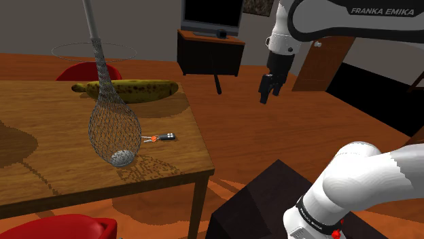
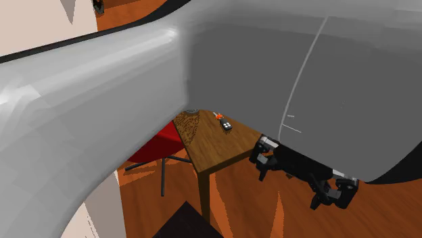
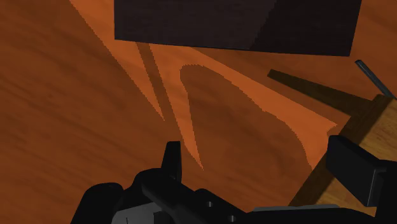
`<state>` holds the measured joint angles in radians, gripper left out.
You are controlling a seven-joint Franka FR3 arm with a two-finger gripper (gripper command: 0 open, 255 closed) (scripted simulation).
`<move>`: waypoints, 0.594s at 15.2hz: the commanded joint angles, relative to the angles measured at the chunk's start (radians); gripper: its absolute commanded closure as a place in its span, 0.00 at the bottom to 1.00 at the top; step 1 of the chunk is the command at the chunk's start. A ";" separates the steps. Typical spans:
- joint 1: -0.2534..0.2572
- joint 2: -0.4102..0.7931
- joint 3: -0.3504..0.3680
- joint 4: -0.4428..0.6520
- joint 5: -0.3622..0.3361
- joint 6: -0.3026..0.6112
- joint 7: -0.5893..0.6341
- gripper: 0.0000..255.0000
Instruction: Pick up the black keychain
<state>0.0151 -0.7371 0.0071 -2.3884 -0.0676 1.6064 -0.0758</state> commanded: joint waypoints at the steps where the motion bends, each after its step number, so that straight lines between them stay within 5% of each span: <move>1: 0.000 0.000 0.000 0.000 0.000 0.000 0.000 0.00; 9: 0.080 0.259 0.040 0.080 0.027 0.178 -0.082 0.00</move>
<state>0.0864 -0.5156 0.0432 -2.3294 -0.0427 1.7673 -0.1444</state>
